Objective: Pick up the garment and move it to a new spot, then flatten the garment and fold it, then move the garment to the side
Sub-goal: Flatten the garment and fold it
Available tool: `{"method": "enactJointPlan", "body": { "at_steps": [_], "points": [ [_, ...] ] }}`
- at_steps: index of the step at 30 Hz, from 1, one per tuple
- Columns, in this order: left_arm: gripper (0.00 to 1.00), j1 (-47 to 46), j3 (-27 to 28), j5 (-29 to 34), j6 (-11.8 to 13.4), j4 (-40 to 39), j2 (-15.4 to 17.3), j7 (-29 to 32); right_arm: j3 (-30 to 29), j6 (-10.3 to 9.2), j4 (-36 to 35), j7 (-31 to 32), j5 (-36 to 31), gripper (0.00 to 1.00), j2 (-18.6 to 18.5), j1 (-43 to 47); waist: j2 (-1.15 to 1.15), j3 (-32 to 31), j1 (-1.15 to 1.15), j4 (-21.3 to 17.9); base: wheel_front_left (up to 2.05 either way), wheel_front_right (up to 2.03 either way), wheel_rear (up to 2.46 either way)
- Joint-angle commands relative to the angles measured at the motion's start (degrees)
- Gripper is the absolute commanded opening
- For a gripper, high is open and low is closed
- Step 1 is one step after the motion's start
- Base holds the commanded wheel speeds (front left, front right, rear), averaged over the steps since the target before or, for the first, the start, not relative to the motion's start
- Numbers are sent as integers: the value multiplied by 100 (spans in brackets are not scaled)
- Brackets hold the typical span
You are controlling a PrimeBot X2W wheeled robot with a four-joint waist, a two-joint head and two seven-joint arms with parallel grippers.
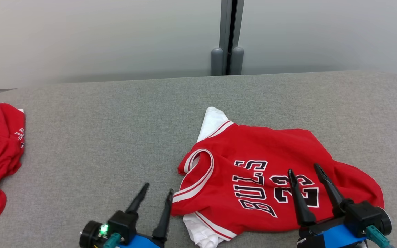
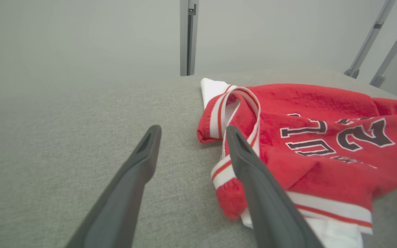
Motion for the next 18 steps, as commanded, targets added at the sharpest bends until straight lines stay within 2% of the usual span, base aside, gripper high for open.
{"method": "enactJointPlan", "body": {
  "at_steps": [1, 8, 18],
  "points": [
    [100, -64, -175, -115, -4, 100, 85, -17, -10, 1, 9, -5, 31, 100, 6, -12, 0, -4, 0, -5, 0, 0, 0],
    [100, -293, -1236, -601, -7, 718, 365, -17, -22, 1, 26, -5, 35, 100, 6, -26, 0, 0, 0, -74, 0, 0, 0],
    [100, -796, -1724, -997, -8, 1615, 347, -16, 1, 1, 56, -5, 85, 100, 6, -90, 0, 95, 0, -304, 0, 0, 0]
  ]
}}
